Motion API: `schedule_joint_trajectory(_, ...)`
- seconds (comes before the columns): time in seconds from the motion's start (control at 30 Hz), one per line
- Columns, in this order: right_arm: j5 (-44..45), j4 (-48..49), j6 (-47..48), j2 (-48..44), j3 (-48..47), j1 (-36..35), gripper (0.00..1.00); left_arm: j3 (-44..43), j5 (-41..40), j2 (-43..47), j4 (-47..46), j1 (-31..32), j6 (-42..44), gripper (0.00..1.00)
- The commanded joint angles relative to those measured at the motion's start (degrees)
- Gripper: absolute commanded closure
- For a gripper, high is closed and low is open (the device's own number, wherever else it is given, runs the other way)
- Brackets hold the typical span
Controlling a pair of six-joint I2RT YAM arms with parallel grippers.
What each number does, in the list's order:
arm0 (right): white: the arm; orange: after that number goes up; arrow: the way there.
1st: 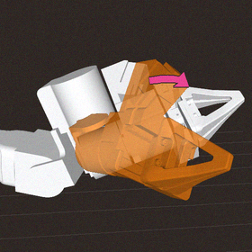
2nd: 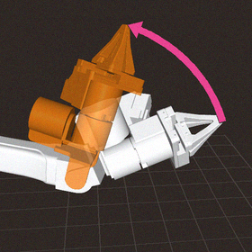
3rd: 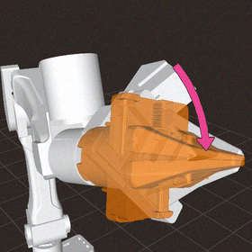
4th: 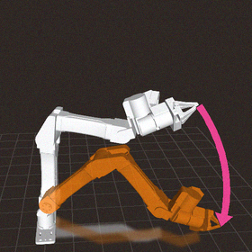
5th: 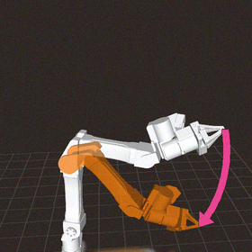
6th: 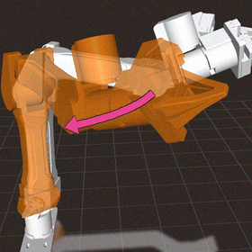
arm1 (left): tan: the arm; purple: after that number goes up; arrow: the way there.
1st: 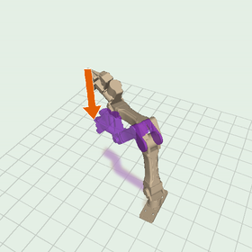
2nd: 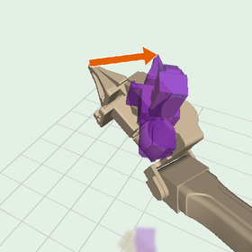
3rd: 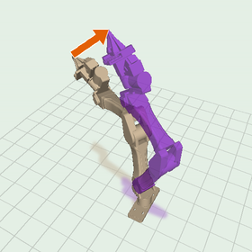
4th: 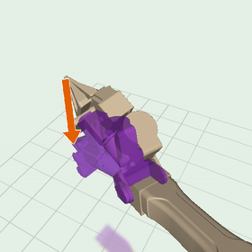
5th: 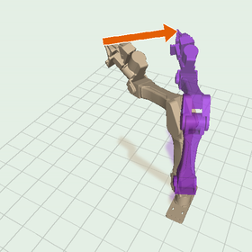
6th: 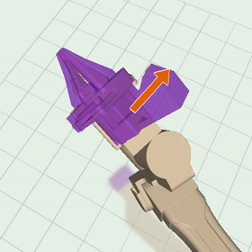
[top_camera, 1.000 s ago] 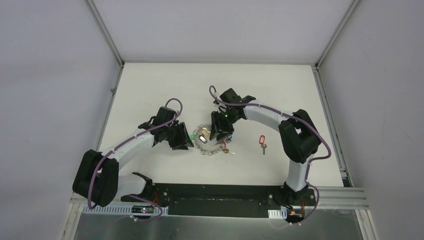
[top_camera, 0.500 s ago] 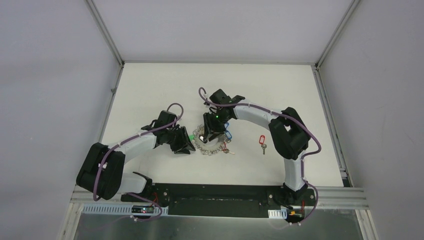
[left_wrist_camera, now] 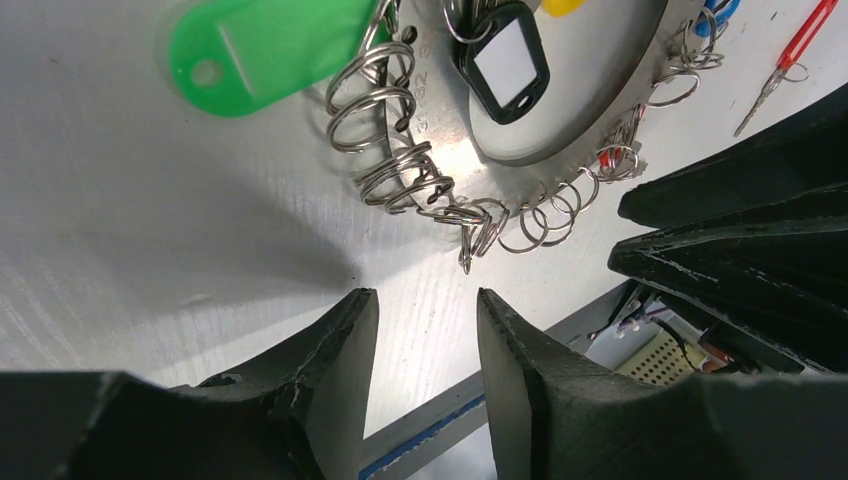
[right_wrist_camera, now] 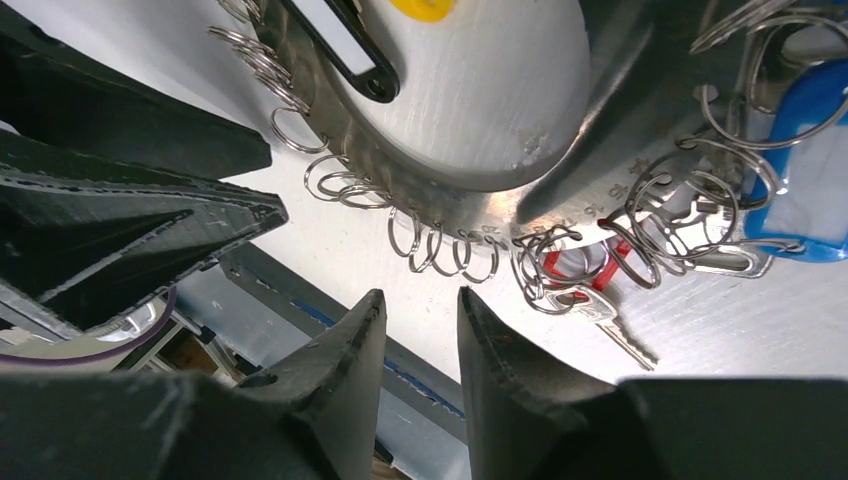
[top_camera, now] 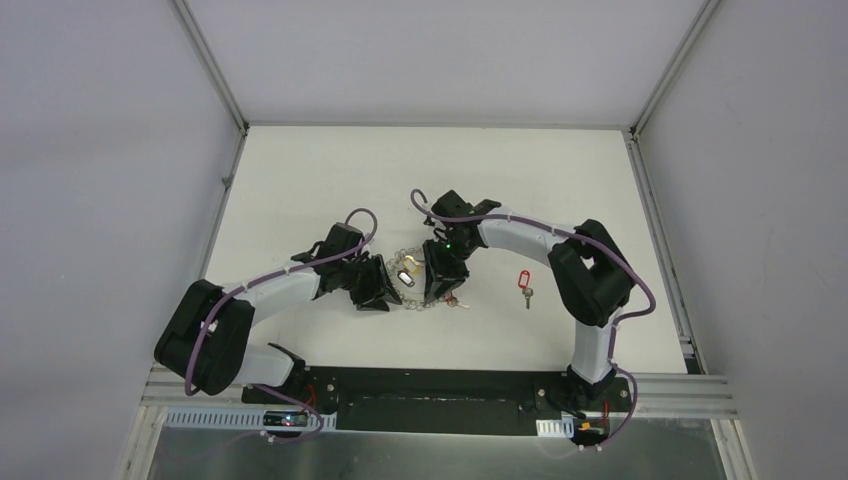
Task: Put the keys on the keyring
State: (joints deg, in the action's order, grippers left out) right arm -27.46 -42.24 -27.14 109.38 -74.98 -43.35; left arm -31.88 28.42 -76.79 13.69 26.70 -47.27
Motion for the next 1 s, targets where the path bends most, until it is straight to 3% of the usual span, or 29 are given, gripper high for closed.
schedule_joint_trajectory(0.0,-1.7,1.7,-1.8,-2.7,0.7,0.1,0.66,-0.8,-0.9,-0.6,-1.9,1.3,-0.8,0.57)
schedule_joint_trajectory(0.2,-3.3,3.7,-3.5,-1.1,1.2,0.1,0.75,-0.8,-1.2,-0.8,-1.9,1.5,-0.8,0.55)
schedule_joint_trajectory(0.97,-2.7,3.4,-4.9,3.4,-0.3,-0.7,0.77,0.2,-2.0,-0.1,-1.9,1.7,-1.0,0.54)
